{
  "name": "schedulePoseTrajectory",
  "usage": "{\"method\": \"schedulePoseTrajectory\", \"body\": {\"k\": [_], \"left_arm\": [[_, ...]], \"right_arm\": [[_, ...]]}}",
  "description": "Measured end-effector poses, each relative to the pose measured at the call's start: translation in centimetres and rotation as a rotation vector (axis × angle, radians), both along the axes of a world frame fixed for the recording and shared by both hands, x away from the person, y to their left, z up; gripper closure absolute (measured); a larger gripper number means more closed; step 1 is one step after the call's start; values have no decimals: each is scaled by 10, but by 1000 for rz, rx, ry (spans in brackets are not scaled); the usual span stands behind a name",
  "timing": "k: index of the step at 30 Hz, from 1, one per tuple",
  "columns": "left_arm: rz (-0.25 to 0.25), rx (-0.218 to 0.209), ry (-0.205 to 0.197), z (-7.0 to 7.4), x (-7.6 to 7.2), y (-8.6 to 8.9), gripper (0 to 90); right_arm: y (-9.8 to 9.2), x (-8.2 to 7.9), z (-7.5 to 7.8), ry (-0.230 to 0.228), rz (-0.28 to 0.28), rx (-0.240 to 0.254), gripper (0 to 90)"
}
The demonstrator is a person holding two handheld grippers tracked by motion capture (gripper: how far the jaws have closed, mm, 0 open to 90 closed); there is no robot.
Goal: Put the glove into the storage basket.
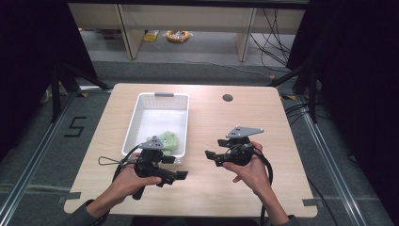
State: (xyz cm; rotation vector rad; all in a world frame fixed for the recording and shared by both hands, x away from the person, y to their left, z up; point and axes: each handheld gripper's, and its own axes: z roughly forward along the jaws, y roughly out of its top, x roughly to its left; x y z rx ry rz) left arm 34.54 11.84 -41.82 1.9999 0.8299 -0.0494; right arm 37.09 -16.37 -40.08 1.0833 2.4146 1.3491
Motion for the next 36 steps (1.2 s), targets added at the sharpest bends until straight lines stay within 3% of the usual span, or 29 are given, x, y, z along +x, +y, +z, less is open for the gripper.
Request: {"method": "schedulePoseTrajectory", "body": {"k": [4, 5, 9, 12, 14, 16, 17, 21, 22, 24, 28, 30, 34, 36], "left_arm": [[-5, -4, 6, -5, -2, -2, 185], [-6, 4, -9, -6, -2, -3, 185], [-2, 5, -21, -10, -6, -5, 185], [-7, 11, -14, -13, -8, -6, 187], [-18, 15, -33, -15, -9, -7, 188], [-4, 18, -35, -17, -11, -8, 188], [-21, 18, -44, -18, -11, -8, 188], [-19, 39, -46, -23, -17, -12, 188], [-28, 42, -55, -23, -17, -12, 188], [-37, 49, -66, -26, -21, -14, 188], [-40, 60, -68, -31, -24, -17, 188], [-41, 62, -65, -33, -25, -18, 188], [-46, 61, -72, -35, -27, -18, 188], [-50, 62, -74, -37, -27, -19, 188]], "right_arm": [[-5, -7, -2, 8, -8, 4, 330], [-6, -6, -4, -14, 12, 12, 329], [-10, -11, -9, -17, 4, 18, 328], [-12, -16, -13, 5, 2, 22, 327], [-14, -18, -16, -6, -5, 6, 328], [-15, -20, -19, 10, -3, 20, 327], [-16, -22, -20, 22, -2, 22, 327], [-20, -24, -26, 4, 9, 15, 327], [-19, -27, -27, 38, -10, 27, 326], [-22, -28, -30, 14, -10, 19, 326], [-25, -29, -34, 17, -1, 27, 324], [-26, -32, -35, 43, -11, 35, 323], [-30, -34, -37, 27, -16, 21, 322], [-30, -36, -39, 32, -11, 38, 320]]}}
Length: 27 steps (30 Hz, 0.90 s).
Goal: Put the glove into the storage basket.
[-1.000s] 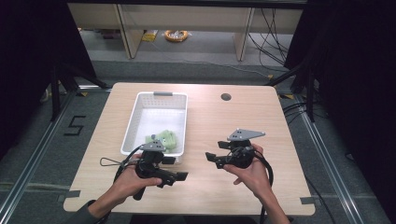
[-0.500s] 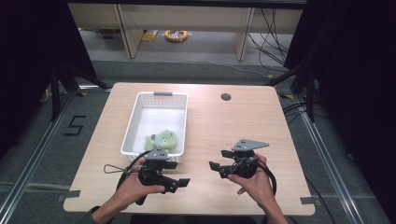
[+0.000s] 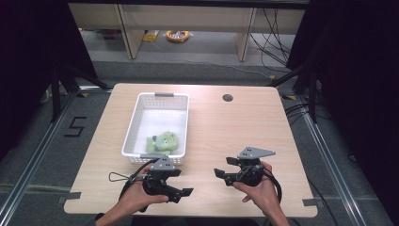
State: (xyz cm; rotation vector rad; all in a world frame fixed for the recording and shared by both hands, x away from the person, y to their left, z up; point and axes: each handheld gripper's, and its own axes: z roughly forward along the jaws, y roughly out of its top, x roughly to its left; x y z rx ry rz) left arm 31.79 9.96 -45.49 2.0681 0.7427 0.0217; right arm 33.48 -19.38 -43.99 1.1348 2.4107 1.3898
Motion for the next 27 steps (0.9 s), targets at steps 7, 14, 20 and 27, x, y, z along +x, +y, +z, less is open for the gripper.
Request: {"method": "schedulePoseTrajectory", "body": {"k": [7, 14, 20, 27], "left_arm": [[7, 8, 4, -5, -3, 0, 188], [-3, 15, -3, -12, -6, 1, 187], [-12, 40, -9, -18, -7, 5, 187], [2, 18, -6, -23, -11, 7, 184]], "right_arm": [[-4, -5, -5, 12, 0, 9, 308], [-8, -8, -11, 5, 3, 10, 243], [-11, -15, -13, 16, -20, 33, 231], [-16, -22, -19, -2, -10, 46, 230]]}}
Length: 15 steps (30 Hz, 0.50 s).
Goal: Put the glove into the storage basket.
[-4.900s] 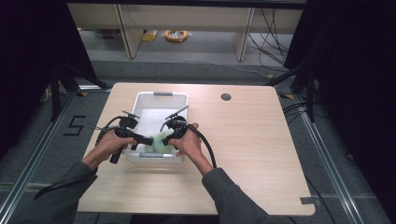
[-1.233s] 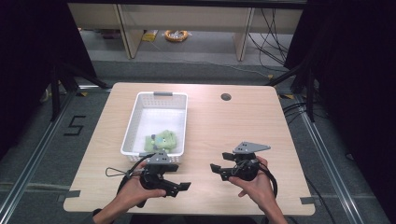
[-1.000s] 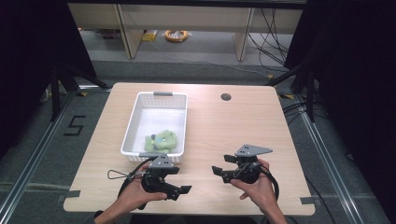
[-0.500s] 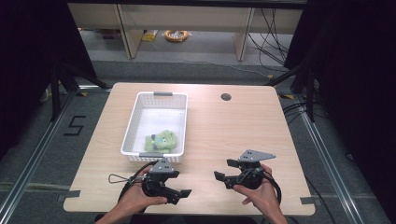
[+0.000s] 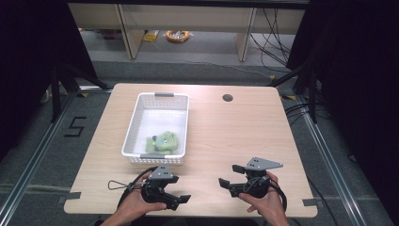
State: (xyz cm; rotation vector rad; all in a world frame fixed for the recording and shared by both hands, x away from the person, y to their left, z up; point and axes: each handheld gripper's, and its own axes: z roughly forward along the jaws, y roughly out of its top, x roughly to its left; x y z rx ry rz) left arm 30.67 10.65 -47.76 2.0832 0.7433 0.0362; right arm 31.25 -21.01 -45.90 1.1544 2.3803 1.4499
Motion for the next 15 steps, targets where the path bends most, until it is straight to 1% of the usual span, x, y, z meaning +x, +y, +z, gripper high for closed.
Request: {"method": "schedulePoseTrajectory", "body": {"k": [1, 2, 4, 5, 6, 7, 8, 9, 11, 12, 13, 14, 15], "left_arm": [[-3, 8, -6, -1, 0, 0, 184], [1, -1, 1, -1, -2, 0, 183], [-3, 5, 3, -3, -3, 0, 183], [-9, 12, -9, -4, -3, 0, 182], [-15, 14, -4, -4, -4, 0, 181], [-2, 8, 6, -5, -5, 0, 181], [-19, 13, -10, -6, -5, 0, 178], [-16, 18, -14, -6, -5, 0, 175], [-17, 12, -20, -7, -6, 1, 175], [-21, 23, -20, -7, -6, 2, 174], [-17, 14, -19, -7, -7, 1, 173], [-6, 10, -5, -8, -9, 1, 172], [-6, 16, -11, -8, -9, 1, 171]], "right_arm": [[-1, -2, 0, 14, -2, -14, 230], [-1, -2, -1, 10, -2, -12, 230], [-3, -2, -4, -10, 13, -10, 228], [-3, -3, -4, -5, 12, -8, 227], [-3, -4, -4, -12, 16, -14, 226], [-3, -5, -5, -2, 12, -7, 225], [-4, -5, -6, -8, 14, -6, 224], [-3, -8, -6, 10, 4, -6, 222], [-3, -10, -7, 25, 4, -1, 217], [-3, -11, -8, 23, 6, -9, 217], [-3, -13, -9, 35, 5, -1, 215], [-3, -13, -10, 30, 9, -1, 215], [-3, -13, -12, 21, 7, -10, 212]]}}
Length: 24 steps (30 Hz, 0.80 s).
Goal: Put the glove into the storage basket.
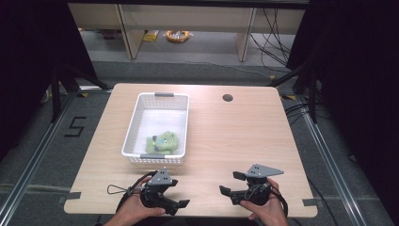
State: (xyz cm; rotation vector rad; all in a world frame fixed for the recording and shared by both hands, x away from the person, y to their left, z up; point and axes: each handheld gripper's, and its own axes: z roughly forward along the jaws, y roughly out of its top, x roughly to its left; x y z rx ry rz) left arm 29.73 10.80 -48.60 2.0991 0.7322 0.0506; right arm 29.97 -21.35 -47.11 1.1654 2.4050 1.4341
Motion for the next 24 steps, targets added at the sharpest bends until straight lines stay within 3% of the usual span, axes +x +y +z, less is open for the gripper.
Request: {"method": "schedulePoseTrajectory", "body": {"k": [1, 2, 3, 4, 5, 9, 11, 13, 15, 16, 18, 20, 21, 23, 24], "left_arm": [[-15, 5, -6, 0, 0, 1, 169], [-11, 3, -6, -1, -1, 1, 168], [-20, 7, -7, -2, -1, 1, 167], [-18, 6, -8, -3, -1, 1, 166], [-8, -2, 9, -4, -3, 0, 165], [-29, 15, -18, -6, -3, 2, 159], [-30, 12, -13, -7, -4, 2, 158], [-29, 25, -18, -7, -5, 3, 158], [-16, 20, -7, -9, -7, 2, 158], [-16, 21, -11, -9, -7, 2, 158], [-30, 28, -24, -11, -8, 3, 158], [-27, 38, -22, -13, -9, 3, 158], [-18, 35, -2, -14, -11, 3, 158], [-34, 44, -13, -16, -12, 3, 158], [-33, 46, -14, -16, -12, 3, 158]], "right_arm": [[-2, 1, -1, -23, 21, -9, 210], [-1, -3, -1, 23, 2, 10, 207], [-2, -2, -3, 0, 13, -3, 205], [-2, -5, -2, 42, -3, -1, 202], [-3, -2, -5, -8, 20, -10, 196], [-3, -6, -6, 28, 3, -11, 176], [-4, -7, -7, 27, 8, -26, 175], [-6, -7, -9, -4, 9, -35, 175], [-6, -10, -10, 31, 4, -26, 175], [-8, -9, -12, 3, 17, -41, 176], [-6, -13, -13, 46, 3, -22, 175], [-8, -14, -14, 29, 9, -58, 175], [-9, -13, -16, 24, 23, -49, 175], [-8, -17, -16, 42, 9, -48, 175], [-10, -16, -17, 26, 23, -50, 175]]}}
